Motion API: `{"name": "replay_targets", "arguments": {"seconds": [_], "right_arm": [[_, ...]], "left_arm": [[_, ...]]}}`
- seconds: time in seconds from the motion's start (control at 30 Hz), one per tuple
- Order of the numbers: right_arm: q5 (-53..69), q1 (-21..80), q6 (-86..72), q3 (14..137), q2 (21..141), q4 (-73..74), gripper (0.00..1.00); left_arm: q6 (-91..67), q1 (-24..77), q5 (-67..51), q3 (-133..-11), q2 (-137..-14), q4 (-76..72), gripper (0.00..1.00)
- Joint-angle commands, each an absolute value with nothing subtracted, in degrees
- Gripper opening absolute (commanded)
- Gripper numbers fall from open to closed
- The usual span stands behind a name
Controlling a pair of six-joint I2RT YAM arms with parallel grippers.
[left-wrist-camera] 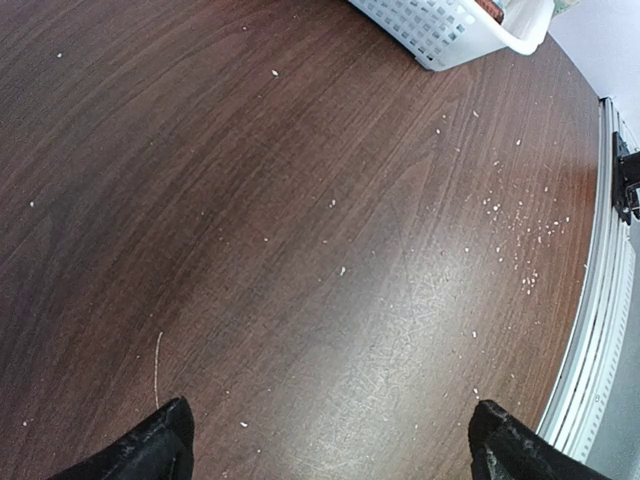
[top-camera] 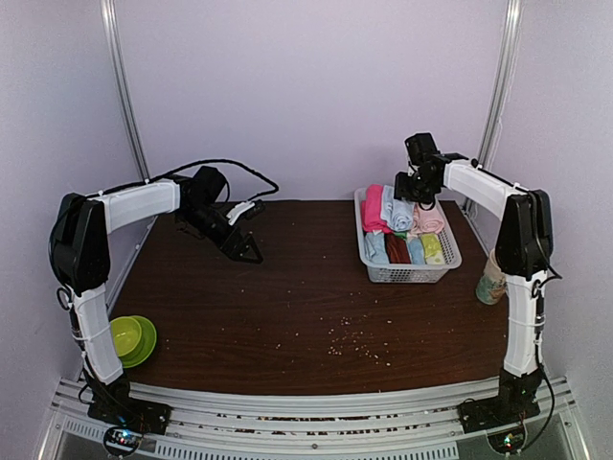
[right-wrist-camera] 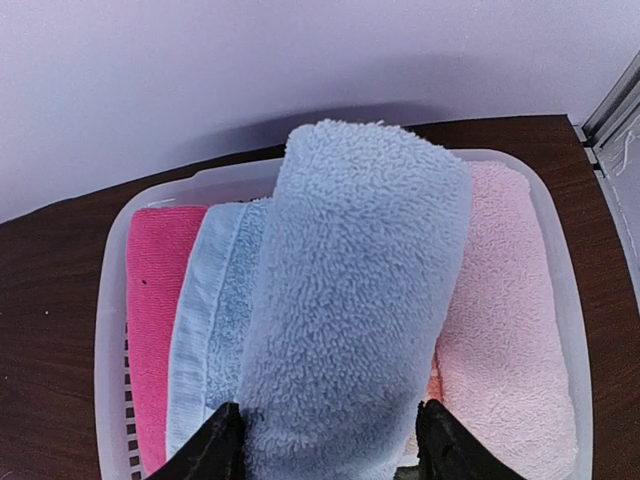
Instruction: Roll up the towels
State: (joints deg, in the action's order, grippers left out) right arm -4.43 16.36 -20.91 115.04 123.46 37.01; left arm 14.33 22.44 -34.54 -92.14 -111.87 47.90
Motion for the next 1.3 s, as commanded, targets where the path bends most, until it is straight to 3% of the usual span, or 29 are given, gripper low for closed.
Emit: {"name": "replay_targets", "arguments": {"seconds": [0.0,0.27,0.63,1.27], "right_arm": [[-9.5,16.6,-19.8,117.3,124.4,38.5,0.58],[-8.6,16.7,-17.9,131.7,134.0,46.3,0.53],[2.2,17.2,-16.4,135.0,138.8,48.2,0.39],[7.3,20.1,-8.8,137.6,140.9,49.6,0.45]], "left_arm": [[13.8,21.9,-34.3,-91.8,-111.7,46.2,0.98],[13.7,21.9,-34.5,-92.1,-112.0,46.1,0.98],[13.7,21.8,-34.8,-92.0,-112.0,46.1,0.98],[13.4,21.8,-35.3,-92.7,-112.9,45.9,0.98]]}}
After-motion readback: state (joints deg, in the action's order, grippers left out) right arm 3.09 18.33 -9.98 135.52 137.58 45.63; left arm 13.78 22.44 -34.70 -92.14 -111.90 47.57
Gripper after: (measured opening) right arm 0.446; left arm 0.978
